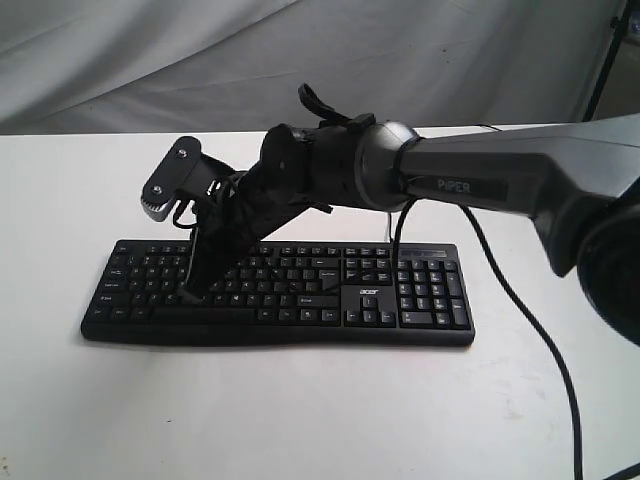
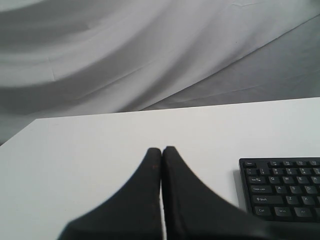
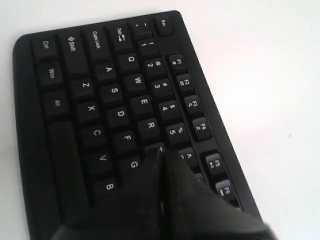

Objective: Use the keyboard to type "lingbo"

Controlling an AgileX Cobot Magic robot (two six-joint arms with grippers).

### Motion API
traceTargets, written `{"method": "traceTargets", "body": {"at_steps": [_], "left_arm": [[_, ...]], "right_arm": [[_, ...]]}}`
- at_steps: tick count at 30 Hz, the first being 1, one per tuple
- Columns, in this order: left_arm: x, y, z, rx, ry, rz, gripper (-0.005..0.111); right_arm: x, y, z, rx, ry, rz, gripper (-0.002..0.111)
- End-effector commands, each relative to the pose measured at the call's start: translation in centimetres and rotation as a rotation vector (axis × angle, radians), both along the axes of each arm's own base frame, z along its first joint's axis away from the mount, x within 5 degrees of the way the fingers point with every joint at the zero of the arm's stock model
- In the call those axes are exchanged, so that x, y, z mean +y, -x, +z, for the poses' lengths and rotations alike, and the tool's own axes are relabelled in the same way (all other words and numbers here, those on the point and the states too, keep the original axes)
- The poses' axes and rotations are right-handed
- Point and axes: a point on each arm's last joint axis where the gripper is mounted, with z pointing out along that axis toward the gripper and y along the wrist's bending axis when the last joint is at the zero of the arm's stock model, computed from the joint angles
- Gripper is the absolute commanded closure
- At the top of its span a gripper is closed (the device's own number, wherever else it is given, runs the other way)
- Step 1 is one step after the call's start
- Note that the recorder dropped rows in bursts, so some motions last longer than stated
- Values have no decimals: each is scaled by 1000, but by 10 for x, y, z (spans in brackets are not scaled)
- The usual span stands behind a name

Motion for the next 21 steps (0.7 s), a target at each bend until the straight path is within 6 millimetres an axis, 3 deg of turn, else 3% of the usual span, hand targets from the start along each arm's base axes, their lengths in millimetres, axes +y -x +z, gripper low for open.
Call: {"method": "traceTargets", "body": {"at_steps": [1, 12, 21], "left_arm": [[0, -1, -1, 2, 3, -4, 106], [0, -1, -1, 2, 3, -4, 106], [0, -1, -1, 2, 3, -4, 106]], "right_arm": [[-4, 1, 3, -12, -24, -19, 108], [0, -2, -23, 8, -27, -35, 108], [0, -2, -28, 8, -20, -32, 108]]}}
